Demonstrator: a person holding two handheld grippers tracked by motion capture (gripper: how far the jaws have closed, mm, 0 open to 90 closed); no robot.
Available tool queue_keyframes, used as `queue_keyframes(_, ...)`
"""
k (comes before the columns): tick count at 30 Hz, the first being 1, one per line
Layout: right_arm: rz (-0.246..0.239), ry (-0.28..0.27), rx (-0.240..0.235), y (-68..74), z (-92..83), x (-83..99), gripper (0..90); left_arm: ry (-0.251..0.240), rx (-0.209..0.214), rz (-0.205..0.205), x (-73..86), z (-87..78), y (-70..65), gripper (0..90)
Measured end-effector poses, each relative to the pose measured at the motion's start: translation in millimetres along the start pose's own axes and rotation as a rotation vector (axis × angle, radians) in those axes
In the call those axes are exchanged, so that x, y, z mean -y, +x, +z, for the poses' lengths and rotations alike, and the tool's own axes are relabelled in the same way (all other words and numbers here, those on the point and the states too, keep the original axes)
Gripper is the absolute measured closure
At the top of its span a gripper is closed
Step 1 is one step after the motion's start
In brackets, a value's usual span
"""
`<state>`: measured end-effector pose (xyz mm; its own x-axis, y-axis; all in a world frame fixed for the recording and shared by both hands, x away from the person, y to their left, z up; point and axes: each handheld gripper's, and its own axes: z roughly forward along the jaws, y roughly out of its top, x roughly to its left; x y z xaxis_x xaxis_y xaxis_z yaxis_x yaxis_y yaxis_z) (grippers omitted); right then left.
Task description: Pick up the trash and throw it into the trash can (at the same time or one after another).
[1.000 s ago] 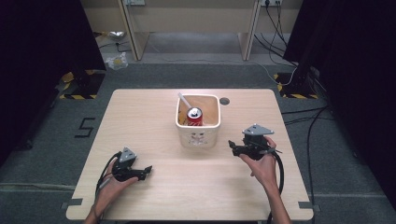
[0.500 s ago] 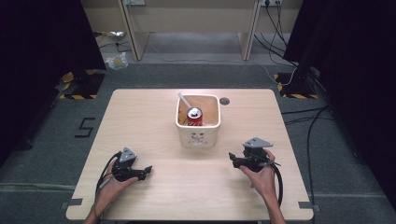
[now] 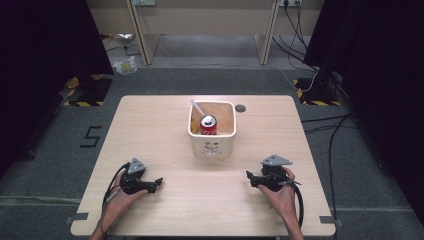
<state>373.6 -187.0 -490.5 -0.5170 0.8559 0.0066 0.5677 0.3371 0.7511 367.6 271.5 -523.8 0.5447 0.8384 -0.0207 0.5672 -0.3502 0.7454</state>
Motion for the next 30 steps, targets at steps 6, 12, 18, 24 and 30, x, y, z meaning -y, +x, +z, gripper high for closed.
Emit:
queue_keyframes(6,0.002,0.017,0.003,0.1,-0.5,11.1,27.9,0.000,0.000,0.000,0.0,0.0,0.0,14.1)
queue_keyframes(12,0.005,0.034,0.010,1.8,0.7,18.6,27.7,0.000,0.000,0.000,0.0,0.0,0.0,14.1)
queue_keyframes(18,-0.006,0.047,0.010,4.9,5.3,26.8,25.8,0.000,0.000,0.000,0.0,0.0,0.0,14.1)
queue_keyframes(24,-0.008,0.029,0.014,6.4,5.8,29.4,22.6,0.000,0.000,0.001,0.0,0.0,0.0,14.1)
queue_keyframes(30,-0.017,0.036,0.006,7.2,6.8,29.0,19.0,0.000,0.000,0.000,0.0,0.0,0.0,14.1)
